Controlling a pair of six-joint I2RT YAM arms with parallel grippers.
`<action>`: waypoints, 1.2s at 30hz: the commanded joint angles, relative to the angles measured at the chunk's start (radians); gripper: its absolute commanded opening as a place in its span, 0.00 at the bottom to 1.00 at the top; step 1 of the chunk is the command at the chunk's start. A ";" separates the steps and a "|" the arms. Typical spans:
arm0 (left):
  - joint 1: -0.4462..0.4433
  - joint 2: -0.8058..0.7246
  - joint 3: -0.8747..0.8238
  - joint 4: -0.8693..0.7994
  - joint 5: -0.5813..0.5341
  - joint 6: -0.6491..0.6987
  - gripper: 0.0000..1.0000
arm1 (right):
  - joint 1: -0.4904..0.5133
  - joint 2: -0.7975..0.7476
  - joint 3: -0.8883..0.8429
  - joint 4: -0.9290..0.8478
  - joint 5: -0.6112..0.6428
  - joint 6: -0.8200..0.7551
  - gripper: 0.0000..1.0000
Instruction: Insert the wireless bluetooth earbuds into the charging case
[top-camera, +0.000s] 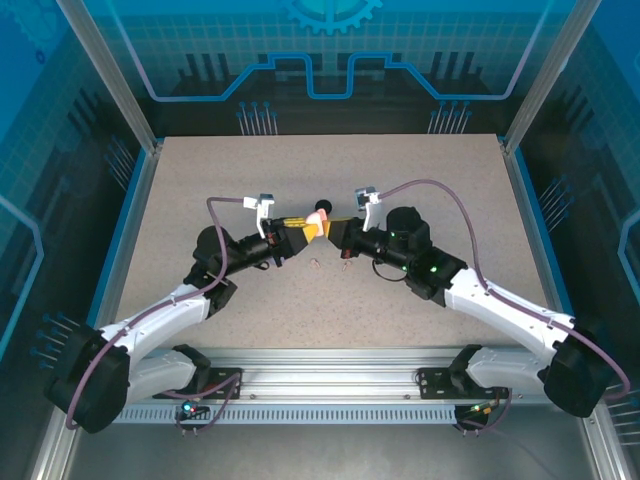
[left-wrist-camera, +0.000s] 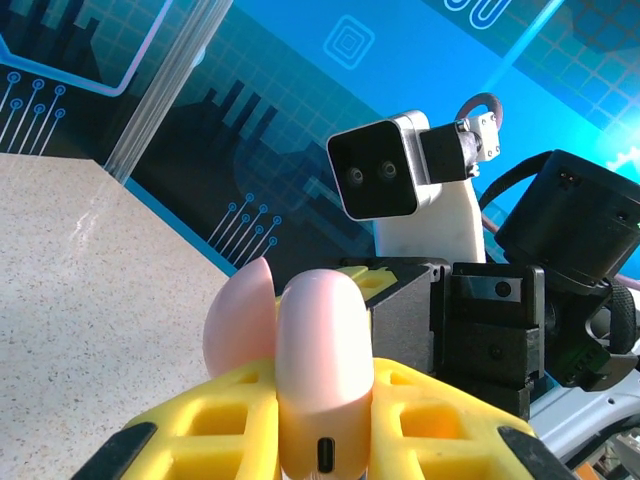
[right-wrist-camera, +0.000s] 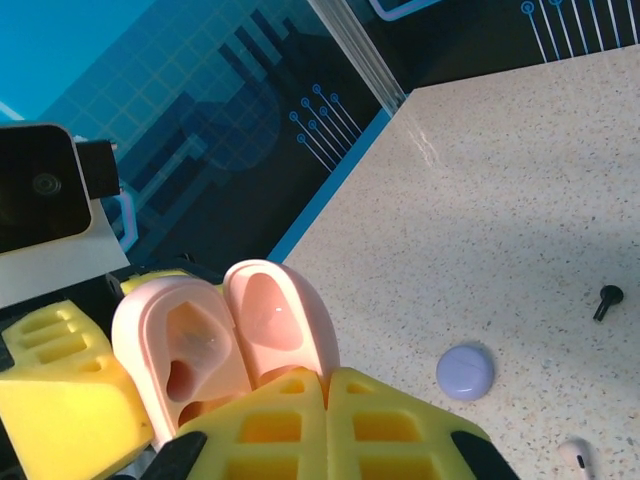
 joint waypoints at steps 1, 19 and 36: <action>-0.005 0.012 -0.021 0.039 -0.009 -0.016 0.23 | 0.000 0.010 0.077 -0.013 0.005 -0.017 0.00; 0.130 -0.052 0.149 -0.292 0.026 0.107 0.66 | -0.092 0.031 0.302 -0.454 0.114 -0.247 0.00; 0.195 0.186 0.649 -0.972 0.225 0.568 0.71 | -0.146 0.192 0.527 -0.641 0.098 -0.567 0.00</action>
